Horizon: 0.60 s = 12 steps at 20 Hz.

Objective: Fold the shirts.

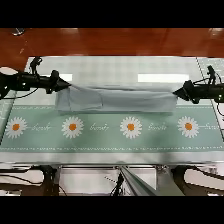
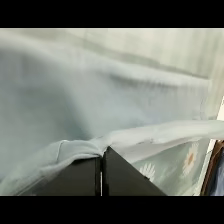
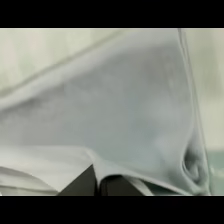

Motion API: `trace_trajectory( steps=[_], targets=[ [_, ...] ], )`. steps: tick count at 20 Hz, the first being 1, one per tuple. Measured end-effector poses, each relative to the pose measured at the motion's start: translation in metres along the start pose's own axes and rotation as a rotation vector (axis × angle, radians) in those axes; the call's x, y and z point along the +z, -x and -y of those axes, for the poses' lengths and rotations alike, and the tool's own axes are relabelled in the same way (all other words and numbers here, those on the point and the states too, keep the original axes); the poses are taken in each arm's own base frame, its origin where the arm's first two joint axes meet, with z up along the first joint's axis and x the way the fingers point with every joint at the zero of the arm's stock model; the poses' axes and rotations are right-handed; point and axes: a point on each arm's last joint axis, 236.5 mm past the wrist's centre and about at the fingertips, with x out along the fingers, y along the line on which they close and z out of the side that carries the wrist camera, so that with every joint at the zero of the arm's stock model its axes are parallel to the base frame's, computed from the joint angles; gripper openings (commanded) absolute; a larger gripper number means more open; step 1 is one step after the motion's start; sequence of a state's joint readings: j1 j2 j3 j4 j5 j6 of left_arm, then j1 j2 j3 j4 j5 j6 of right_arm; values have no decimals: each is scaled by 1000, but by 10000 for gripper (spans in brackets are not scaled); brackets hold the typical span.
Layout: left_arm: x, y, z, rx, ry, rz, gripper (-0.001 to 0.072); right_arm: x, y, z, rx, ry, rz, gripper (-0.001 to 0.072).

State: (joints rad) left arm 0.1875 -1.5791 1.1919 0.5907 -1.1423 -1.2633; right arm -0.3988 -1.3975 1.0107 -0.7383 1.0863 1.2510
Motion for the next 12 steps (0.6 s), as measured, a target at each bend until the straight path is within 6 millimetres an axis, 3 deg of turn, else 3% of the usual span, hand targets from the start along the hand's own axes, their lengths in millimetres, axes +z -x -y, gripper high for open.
trace_trajectory(
  steps=[1,2,3,6,9,12],
  targets=[
    [7,-9,-1,-4,5,-10,135,9,-8,-1,0,-3,1,141],
    [12,-17,-4,-5,13,-19,592,15,-16,-1,-2,-9,-3,496],
    [15,-23,-5,-7,18,-28,705,21,-22,-1,-2,-8,-6,623],
    [23,-23,-9,-10,21,-49,703,33,-27,5,-11,-8,-13,619],
    [28,16,-40,83,48,-70,704,42,-7,29,-46,-21,-27,619],
    [9,62,-88,247,88,-91,704,37,9,60,-87,-71,-59,619]
  ],
)
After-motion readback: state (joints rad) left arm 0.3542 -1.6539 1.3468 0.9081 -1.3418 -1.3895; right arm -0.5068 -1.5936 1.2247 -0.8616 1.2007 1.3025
